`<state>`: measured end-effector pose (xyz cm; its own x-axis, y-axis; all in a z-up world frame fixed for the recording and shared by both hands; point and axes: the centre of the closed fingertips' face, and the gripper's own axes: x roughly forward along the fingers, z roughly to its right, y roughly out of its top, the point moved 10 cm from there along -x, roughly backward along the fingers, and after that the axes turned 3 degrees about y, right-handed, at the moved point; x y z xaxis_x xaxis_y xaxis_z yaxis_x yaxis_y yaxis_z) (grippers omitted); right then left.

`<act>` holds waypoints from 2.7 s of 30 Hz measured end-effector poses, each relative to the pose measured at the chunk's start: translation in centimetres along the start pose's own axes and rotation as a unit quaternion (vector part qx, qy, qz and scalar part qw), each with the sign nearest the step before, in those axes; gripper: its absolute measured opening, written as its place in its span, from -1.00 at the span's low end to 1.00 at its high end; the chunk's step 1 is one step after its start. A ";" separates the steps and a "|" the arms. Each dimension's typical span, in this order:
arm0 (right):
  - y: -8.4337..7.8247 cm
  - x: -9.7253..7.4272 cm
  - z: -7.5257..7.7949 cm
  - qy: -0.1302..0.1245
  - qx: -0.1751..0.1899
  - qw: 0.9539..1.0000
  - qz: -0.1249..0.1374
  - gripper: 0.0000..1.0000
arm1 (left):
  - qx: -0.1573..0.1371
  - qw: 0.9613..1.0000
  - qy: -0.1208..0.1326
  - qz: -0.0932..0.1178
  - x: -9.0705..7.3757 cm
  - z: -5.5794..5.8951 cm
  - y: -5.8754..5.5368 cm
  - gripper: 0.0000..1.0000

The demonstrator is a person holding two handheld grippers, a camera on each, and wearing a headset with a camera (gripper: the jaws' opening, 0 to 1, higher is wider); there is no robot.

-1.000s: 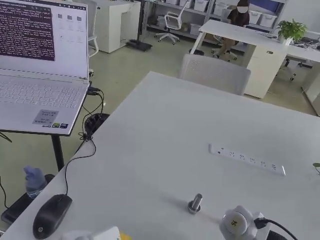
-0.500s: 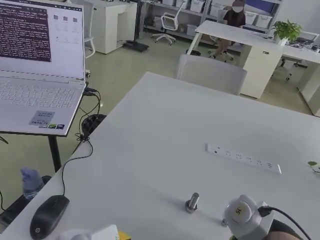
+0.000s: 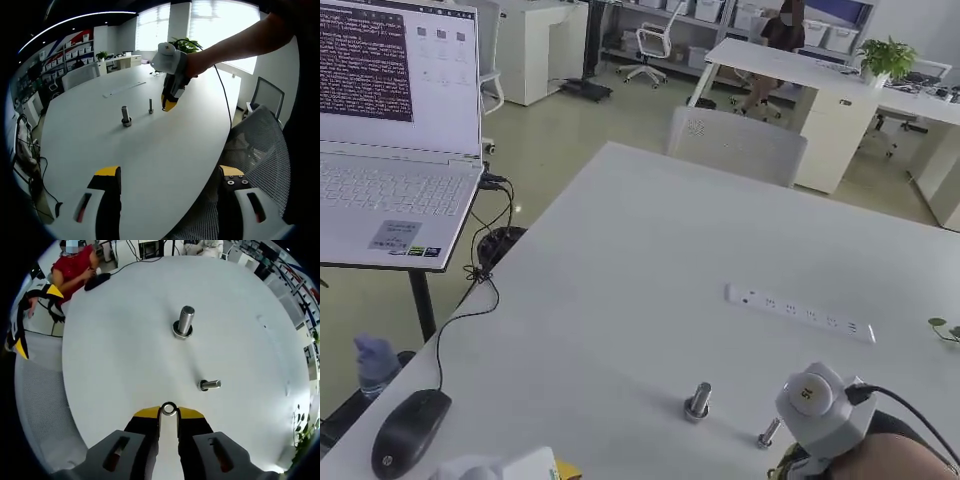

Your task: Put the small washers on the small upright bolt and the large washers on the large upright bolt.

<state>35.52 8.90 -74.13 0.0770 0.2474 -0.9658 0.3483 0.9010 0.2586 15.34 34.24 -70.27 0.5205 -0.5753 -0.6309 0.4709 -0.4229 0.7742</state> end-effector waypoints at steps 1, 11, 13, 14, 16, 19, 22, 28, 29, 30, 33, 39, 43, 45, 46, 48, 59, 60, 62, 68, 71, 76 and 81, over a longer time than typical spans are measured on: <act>0.1 -0.2 0.2 -0.002 0.000 1.000 0.001 -0.73 | 0.001 1.000 0.000 -0.001 0.0 0.0 0.0 0.57; 0.9 -1.3 2.5 -0.017 0.002 1.000 0.006 -0.73 | 0.003 1.000 -0.002 -0.003 0.3 0.0 0.1 0.56; 1.0 -1.3 3.0 -0.018 0.001 1.000 0.005 -0.73 | 0.002 1.000 -0.002 -0.003 0.3 -0.1 0.1 0.56; 1.1 -1.3 3.3 -0.020 0.000 1.000 0.004 -0.73 | 0.002 1.000 -0.002 -0.003 0.3 -0.1 0.1 0.56; 1.2 -1.4 3.7 -0.022 0.001 1.000 0.004 -0.73 | 0.002 1.000 0.000 -0.004 0.3 -0.2 0.1 0.56; 1.7 -1.5 4.3 -0.026 0.001 1.000 0.006 -0.73 | 0.002 1.000 0.000 -0.007 0.2 -0.3 -0.1 0.56; 2.0 -1.6 4.6 -0.027 0.000 1.000 0.007 -0.73 | 0.000 1.000 -0.001 -0.008 0.3 -0.4 -0.2 0.56; 2.4 -1.6 5.1 -0.029 -0.004 1.000 0.008 -0.73 | -0.001 1.000 -0.002 -0.008 0.5 -0.5 -0.1 0.56; 2.5 -1.6 5.1 -0.028 -0.004 1.000 0.010 -0.73 | 0.000 1.000 -0.002 -0.008 0.5 -0.5 -0.1 0.55; 2.5 -1.6 5.2 -0.028 -0.005 1.000 0.009 -0.73 | -0.001 1.000 -0.002 -0.008 0.6 -0.5 -0.1 0.55; 2.7 -1.5 5.2 -0.026 -0.005 1.000 0.009 -0.73 | -0.001 1.000 -0.002 -0.007 0.7 -0.6 0.0 0.55; 2.9 -1.3 5.1 -0.023 -0.009 1.000 0.006 -0.73 | -0.002 1.000 -0.002 -0.007 0.8 -0.8 -0.1 0.55; 3.0 -1.2 5.1 -0.020 -0.010 1.000 0.003 -0.73 | -0.003 1.000 -0.001 -0.007 0.7 -0.8 -0.2 0.55; 3.0 -1.1 5.0 -0.019 -0.012 1.000 0.000 -0.73 | -0.004 1.000 0.000 -0.007 0.7 -0.8 -0.2 0.55; 3.0 -1.0 5.0 -0.019 -0.013 1.000 -0.001 -0.73 | -0.004 1.000 0.000 -0.008 0.7 -0.8 -0.3 0.55; 3.0 -0.9 5.0 -0.017 -0.011 1.000 -0.001 -0.73 | -0.004 1.000 -0.001 -0.009 0.8 -0.8 -0.4 0.55; 3.2 -0.3 5.2 -0.015 -0.016 1.000 -0.006 -0.73 | -0.002 1.000 0.000 -0.005 0.8 -0.8 -0.1 0.55; 3.2 -0.3 5.3 -0.015 -0.016 1.000 -0.007 -0.73 | -0.003 1.000 -0.001 -0.005 0.8 -0.8 -0.1 0.55; 3.1 -0.2 5.3 -0.015 -0.016 1.000 -0.008 -0.73 | -0.002 1.000 0.000 -0.003 0.9 -0.9 0.0 0.55; 3.0 0.3 5.3 -0.013 -0.015 1.000 -0.011 -0.73 | -0.004 1.000 -0.001 -0.001 1.0 -0.8 0.0 0.55; 3.1 0.5 5.2 -0.014 -0.019 1.000 -0.012 -0.73 | -0.006 1.000 -0.002 -0.003 1.1 -0.9 -0.1 0.56; 3.1 1.0 5.3 -0.011 -0.019 1.000 -0.014 -0.73 | -0.006 1.000 -0.004 -0.005 1.2 -0.8 -0.3 0.55; 3.0 1.3 5.2 -0.010 -0.020 1.000 -0.016 -0.73 | -0.004 1.000 -0.003 -0.007 1.2 -0.9 -0.4 0.55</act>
<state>41.54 10.06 -74.75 0.0844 0.2115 -0.9737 0.3127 0.9222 0.2275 16.41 34.37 -71.36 0.5095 -0.5733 -0.6417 0.4835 -0.4262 0.7646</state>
